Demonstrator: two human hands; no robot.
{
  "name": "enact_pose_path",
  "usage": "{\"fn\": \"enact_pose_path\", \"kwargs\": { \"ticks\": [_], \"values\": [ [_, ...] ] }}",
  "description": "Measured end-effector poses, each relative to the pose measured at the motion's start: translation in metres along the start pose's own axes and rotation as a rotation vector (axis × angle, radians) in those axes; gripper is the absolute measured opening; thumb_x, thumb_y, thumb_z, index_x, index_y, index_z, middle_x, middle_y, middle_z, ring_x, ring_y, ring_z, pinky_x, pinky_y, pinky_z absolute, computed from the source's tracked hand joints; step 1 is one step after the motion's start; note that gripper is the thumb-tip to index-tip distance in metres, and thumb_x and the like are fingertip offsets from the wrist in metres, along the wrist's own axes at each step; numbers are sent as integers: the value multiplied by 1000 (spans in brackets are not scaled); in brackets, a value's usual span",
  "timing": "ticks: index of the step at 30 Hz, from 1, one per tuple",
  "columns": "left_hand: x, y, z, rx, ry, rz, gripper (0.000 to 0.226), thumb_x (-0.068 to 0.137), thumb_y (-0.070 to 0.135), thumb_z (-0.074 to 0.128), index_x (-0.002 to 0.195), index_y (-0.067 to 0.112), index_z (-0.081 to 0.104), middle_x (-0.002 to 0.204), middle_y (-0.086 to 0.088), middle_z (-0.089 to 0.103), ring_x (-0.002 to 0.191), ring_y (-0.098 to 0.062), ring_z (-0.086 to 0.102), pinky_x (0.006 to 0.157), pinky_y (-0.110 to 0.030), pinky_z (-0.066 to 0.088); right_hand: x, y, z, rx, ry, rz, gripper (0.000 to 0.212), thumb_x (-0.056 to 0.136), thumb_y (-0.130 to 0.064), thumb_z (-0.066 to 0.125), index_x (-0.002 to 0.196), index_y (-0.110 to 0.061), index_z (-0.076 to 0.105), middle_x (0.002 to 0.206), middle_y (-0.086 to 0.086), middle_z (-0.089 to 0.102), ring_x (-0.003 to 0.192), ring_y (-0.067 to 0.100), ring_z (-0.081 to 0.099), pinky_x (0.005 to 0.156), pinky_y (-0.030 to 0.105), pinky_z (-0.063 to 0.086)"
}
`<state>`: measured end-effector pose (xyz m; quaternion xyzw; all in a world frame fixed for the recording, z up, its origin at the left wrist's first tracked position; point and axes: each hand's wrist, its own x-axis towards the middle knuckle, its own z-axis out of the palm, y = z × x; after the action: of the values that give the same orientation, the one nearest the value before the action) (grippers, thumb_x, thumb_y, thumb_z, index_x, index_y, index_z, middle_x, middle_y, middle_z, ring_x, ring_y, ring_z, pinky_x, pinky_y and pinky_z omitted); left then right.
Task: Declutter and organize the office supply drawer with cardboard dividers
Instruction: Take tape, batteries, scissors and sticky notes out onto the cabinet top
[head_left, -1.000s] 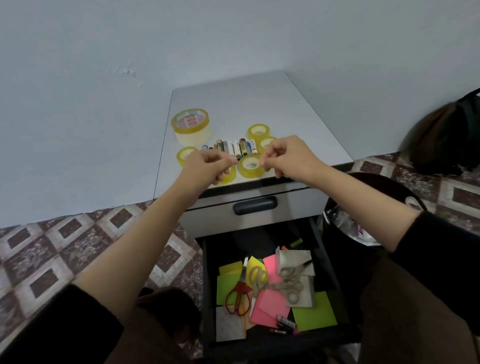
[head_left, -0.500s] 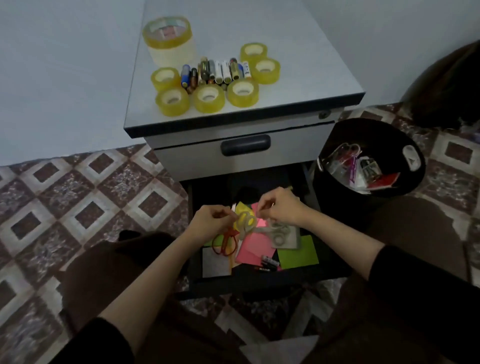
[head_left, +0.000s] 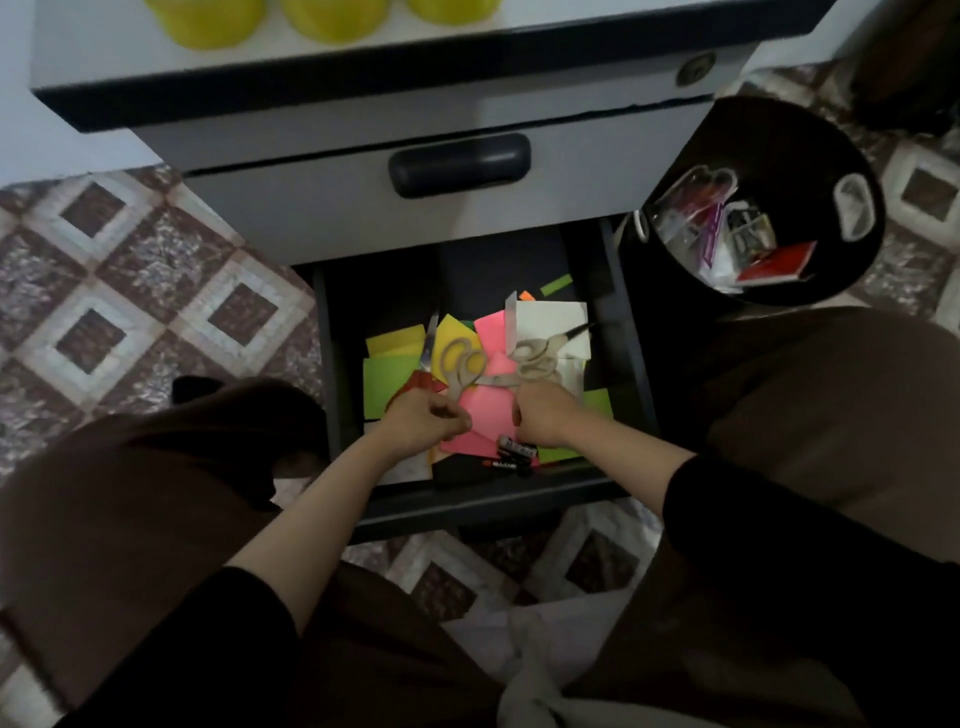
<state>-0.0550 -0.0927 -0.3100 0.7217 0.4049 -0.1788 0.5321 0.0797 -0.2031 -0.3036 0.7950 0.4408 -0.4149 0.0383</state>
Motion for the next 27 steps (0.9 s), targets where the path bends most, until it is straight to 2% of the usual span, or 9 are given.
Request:
{"fn": "enact_pose_path", "kwargs": {
  "ticks": [2, 5, 7, 9, 14, 19, 22, 25, 27],
  "values": [
    [5, -1, 5, 77, -29, 5, 19, 83, 10, 68, 99, 1, 71, 83, -4, 67, 63, 1, 55, 53, -1, 38, -1, -2, 2, -68, -6, -3, 33, 87, -22, 61, 110, 2, 61, 119, 17, 59, 110, 30, 56, 84, 31, 46],
    [11, -5, 13, 217, -102, 21, 24, 82, 11, 69, 106, 6, 70, 107, -6, 69, 92, -12, 62, 67, -4, 37, 1, -3, 8, -137, 0, -27, 42, 90, -30, 59, 117, 3, 57, 124, 19, 55, 114, 31, 53, 89, 33, 44],
    [13, -7, 18, 275, -136, 18, 26, 83, 12, 68, 109, 8, 69, 112, -5, 68, 103, -15, 61, 78, -9, 38, 3, -3, 10, -152, 9, -28, 43, 92, -30, 56, 121, 2, 55, 125, 19, 54, 116, 32, 51, 90, 33, 43],
    [15, -9, 22, 294, -142, 32, 26, 83, 11, 68, 108, 10, 70, 112, -6, 68, 104, -15, 61, 82, -13, 40, 6, -1, 10, -151, 16, -43, 39, 92, -30, 55, 117, 0, 58, 123, 18, 56, 115, 31, 52, 88, 33, 44],
    [16, -6, 26, 319, -95, 109, 21, 85, 10, 65, 105, 8, 71, 109, -6, 69, 101, -16, 61, 72, -8, 34, 9, 2, 7, -148, -21, -50, 35, 89, -33, 57, 109, -4, 62, 116, 14, 60, 108, 29, 56, 78, 30, 43],
    [13, -1, 32, 352, -41, 203, 17, 84, 8, 64, 99, 9, 74, 102, -6, 72, 94, -18, 64, 73, -9, 37, 12, 9, -7, 14, -12, 48, 27, 85, -32, 63, 75, -11, 50, 84, 6, 52, 82, 21, 50, 63, 25, 36],
    [13, 1, 41, 333, -38, 239, 20, 83, 10, 67, 102, 9, 72, 104, -7, 71, 94, -18, 65, 78, -13, 41, 13, 17, -17, 150, 14, 129, 30, 80, -25, 66, 59, -12, 48, 67, 1, 52, 79, 19, 52, 65, 25, 38],
    [13, 4, 48, 372, -65, 260, 25, 82, 13, 68, 107, 13, 71, 108, -5, 70, 100, -19, 63, 84, -21, 44, 12, 22, -22, 227, 27, 168, 13, 74, -18, 69, 71, -5, 67, 66, 3, 61, 77, 20, 60, 64, 26, 47],
    [13, 5, 50, 463, -113, 291, 26, 84, 15, 66, 109, 18, 70, 110, -3, 69, 102, -22, 61, 84, -28, 47, 12, 22, -22, 246, 19, 167, 15, 73, -17, 71, 79, -3, 71, 72, 5, 65, 78, 19, 63, 70, 29, 52]
  ]
}}
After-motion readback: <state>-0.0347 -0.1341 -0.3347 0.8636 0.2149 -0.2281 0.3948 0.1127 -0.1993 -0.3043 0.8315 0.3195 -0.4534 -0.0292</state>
